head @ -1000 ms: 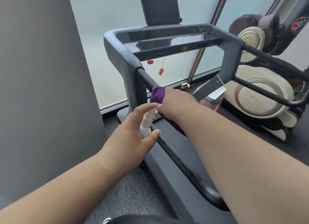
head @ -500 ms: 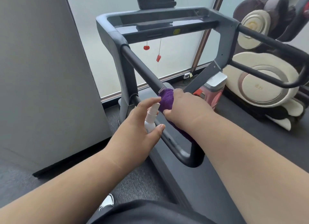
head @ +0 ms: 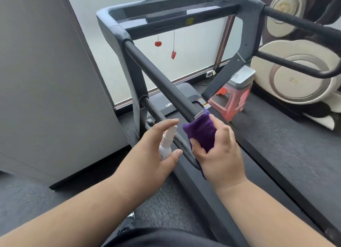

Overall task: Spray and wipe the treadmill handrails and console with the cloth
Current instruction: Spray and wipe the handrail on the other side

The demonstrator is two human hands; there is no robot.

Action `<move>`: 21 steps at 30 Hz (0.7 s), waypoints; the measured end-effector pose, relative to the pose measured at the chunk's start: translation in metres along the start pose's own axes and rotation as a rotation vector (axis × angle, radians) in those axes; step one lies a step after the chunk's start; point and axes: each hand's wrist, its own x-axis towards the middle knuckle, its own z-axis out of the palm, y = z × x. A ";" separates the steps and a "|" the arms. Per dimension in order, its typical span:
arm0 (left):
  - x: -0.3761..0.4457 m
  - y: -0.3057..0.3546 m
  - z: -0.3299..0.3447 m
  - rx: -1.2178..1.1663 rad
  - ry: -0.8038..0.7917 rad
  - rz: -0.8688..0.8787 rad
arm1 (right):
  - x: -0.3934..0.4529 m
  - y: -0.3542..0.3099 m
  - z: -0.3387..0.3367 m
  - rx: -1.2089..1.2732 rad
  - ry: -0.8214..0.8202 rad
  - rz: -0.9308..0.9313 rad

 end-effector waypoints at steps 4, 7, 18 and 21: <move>-0.008 -0.001 0.002 0.009 0.005 -0.004 | -0.023 0.027 0.014 0.276 0.064 0.043; -0.015 -0.003 0.002 -0.023 0.024 -0.014 | -0.046 0.047 0.025 0.297 0.064 0.072; -0.036 0.008 -0.005 -0.069 0.034 0.037 | -0.019 0.012 -0.007 0.391 0.112 -0.050; -0.038 0.010 -0.004 -0.067 0.041 0.026 | 0.020 -0.016 -0.018 0.257 0.029 -0.103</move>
